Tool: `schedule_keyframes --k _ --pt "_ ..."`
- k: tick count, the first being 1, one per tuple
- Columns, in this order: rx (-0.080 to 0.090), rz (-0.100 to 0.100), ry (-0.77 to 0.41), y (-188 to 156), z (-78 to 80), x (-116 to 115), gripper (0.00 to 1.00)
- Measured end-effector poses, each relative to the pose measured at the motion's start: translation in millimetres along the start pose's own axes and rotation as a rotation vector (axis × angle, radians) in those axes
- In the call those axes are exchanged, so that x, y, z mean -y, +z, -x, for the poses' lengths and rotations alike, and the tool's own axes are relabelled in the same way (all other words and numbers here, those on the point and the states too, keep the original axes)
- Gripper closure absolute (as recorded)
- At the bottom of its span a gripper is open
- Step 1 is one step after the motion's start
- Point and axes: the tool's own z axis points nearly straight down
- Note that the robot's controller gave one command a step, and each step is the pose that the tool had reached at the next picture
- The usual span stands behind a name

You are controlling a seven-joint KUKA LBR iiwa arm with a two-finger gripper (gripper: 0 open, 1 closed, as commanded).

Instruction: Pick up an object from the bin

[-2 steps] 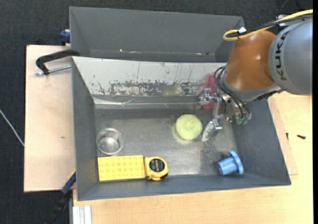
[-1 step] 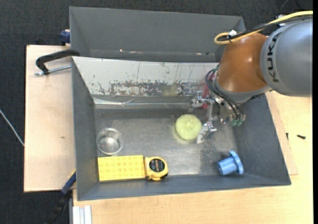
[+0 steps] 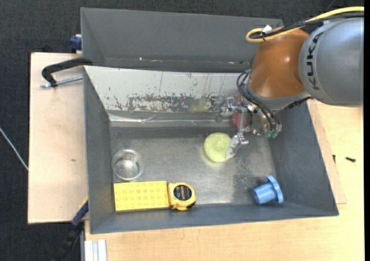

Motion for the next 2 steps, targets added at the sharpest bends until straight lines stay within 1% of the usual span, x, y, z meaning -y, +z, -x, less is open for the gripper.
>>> schedule_keyframes --k 1,2 --pt "-0.005 0.0 0.171 31.1 -12.1 -12.2 0.0" --pt "-0.01 -0.003 0.112 27.2 -8.2 -23.6 1.0"
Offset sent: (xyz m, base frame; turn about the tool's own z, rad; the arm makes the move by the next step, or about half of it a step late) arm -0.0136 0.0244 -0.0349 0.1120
